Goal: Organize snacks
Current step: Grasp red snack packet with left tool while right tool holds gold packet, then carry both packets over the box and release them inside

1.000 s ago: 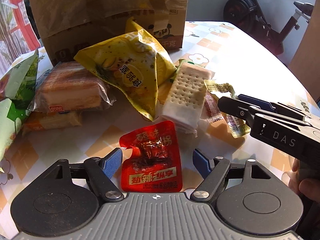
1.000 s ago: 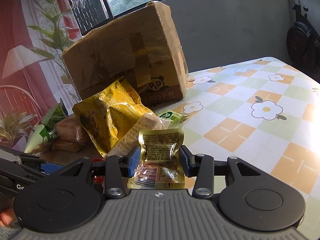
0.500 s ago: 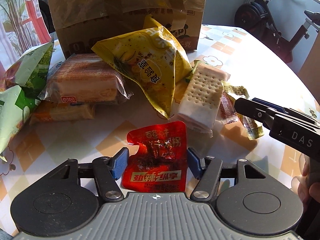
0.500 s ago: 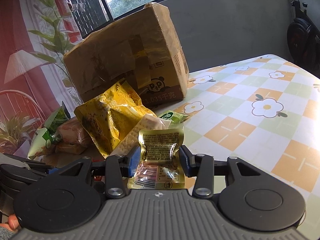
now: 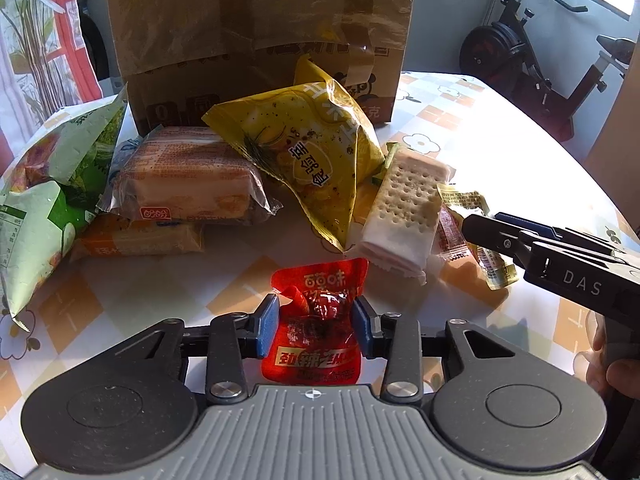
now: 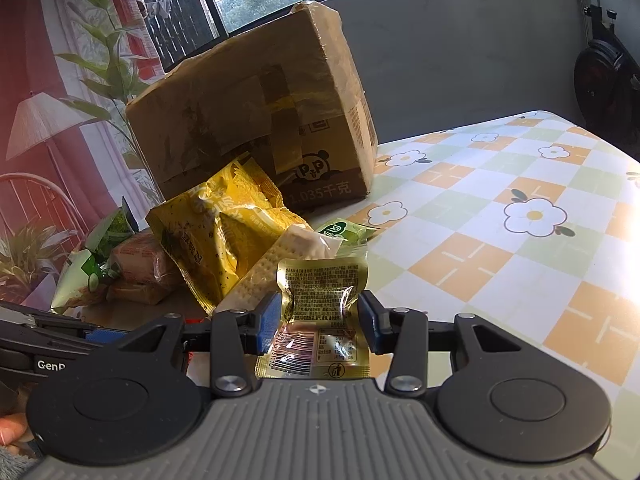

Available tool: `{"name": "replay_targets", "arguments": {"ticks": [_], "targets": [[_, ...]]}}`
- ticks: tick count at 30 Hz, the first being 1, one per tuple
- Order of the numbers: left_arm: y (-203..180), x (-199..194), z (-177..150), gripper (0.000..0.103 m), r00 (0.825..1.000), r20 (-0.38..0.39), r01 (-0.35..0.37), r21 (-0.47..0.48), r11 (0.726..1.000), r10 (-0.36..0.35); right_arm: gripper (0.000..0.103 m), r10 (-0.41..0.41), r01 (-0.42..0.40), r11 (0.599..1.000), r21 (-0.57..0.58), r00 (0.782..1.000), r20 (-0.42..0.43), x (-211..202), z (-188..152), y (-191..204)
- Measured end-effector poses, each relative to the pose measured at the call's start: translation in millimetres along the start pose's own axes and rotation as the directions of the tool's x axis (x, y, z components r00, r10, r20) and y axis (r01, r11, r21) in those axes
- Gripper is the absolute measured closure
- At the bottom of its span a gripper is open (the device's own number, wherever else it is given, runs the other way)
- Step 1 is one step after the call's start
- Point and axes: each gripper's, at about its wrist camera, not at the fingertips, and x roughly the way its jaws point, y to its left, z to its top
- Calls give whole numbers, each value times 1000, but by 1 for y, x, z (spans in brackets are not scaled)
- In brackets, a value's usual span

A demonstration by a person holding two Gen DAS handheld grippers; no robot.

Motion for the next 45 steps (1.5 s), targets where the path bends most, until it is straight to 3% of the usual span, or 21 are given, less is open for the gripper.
{"name": "replay_targets", "arguments": {"ticks": [5, 8, 15, 35, 37, 40, 45], "targets": [[4, 0, -2, 63, 1000, 1, 4, -4, 1000, -4, 58, 0, 0, 1000, -17, 1000, -7, 2, 0, 2], [3, 3, -3, 60, 1000, -3, 1, 9, 1000, -1, 58, -1, 1, 1000, -19, 1000, -7, 2, 0, 2], [-6, 10, -4, 41, 1000, -27, 6, 60, 998, -5, 58, 1, -1, 1000, -22, 1000, -11, 3, 0, 2], [-14, 26, 8, 25, 1000, -22, 9, 60, 998, -8, 58, 3, -3, 1000, -19, 1000, -18, 4, -2, 3], [-13, 27, 8, 31, 1000, -13, 21, 63, 998, -20, 58, 2, -2, 1000, -19, 1000, -21, 4, -2, 3], [-18, 16, 7, 62, 999, 28, 22, 109, 994, -26, 58, 1, -1, 1000, -18, 1000, -24, 5, -1, 3], [-14, 15, 5, 65, 998, 17, 63, 85, 994, -65, 58, -3, 2, 1000, -20, 1000, -28, 6, -1, 3]]}}
